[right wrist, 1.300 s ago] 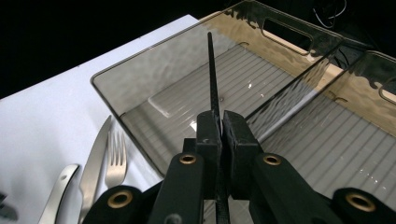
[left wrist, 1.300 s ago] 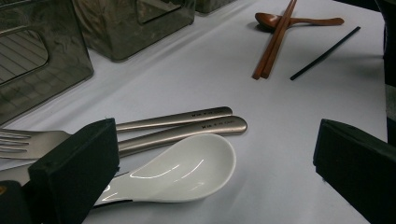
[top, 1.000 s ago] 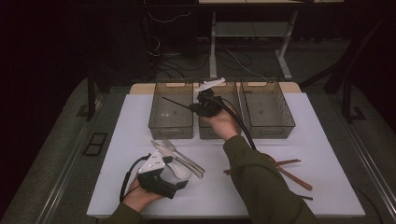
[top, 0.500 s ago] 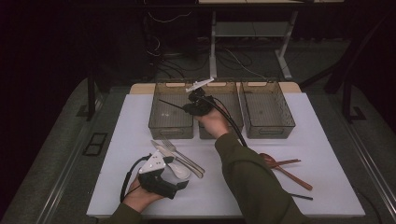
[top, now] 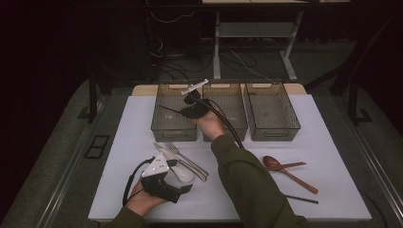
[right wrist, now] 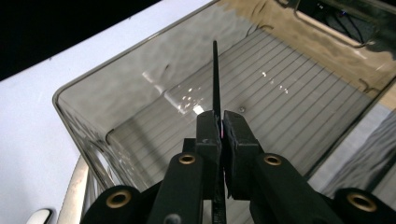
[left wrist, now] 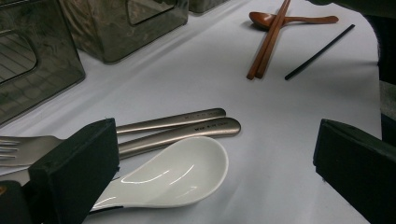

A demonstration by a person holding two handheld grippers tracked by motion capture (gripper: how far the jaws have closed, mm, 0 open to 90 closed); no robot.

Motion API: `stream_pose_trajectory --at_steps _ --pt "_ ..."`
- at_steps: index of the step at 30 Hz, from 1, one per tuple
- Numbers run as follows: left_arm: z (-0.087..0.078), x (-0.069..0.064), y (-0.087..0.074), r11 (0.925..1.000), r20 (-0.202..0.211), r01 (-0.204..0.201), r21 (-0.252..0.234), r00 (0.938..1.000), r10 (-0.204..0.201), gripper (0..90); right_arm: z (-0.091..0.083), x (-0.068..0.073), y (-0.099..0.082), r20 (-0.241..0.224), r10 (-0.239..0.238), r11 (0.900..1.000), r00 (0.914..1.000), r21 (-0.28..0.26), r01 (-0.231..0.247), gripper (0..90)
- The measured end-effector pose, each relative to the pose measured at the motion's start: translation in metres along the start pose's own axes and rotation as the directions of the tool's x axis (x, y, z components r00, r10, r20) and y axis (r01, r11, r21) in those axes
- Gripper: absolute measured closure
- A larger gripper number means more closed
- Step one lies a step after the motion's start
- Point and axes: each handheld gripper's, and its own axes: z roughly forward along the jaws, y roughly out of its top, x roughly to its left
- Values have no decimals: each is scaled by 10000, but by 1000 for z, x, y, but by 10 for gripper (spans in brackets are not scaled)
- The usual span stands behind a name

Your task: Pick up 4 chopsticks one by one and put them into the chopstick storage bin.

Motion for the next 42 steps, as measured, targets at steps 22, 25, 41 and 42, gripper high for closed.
stream_pose_trajectory --at_steps 22,25,41,42 --pt "1 0 0 9999 10 -91 81 10000 91 0 -17 -7 -2 -598 125 9990 9981 -411 -150 541" --pt "0 0 0 9999 11 -144 83 9999 144 0 -23 -10 -4 -671 109 9991 9977 -405 -137 502" --pt "1 0 0 10000 -18 2 10 10000 -2 0 -82 -24 -34 -1499 -588 9940 9870 -1005 439 423" --pt "1 0 0 10000 -29 -9 28 10000 9 0 -86 -25 -37 -1571 -562 9940 9860 -1019 404 423"
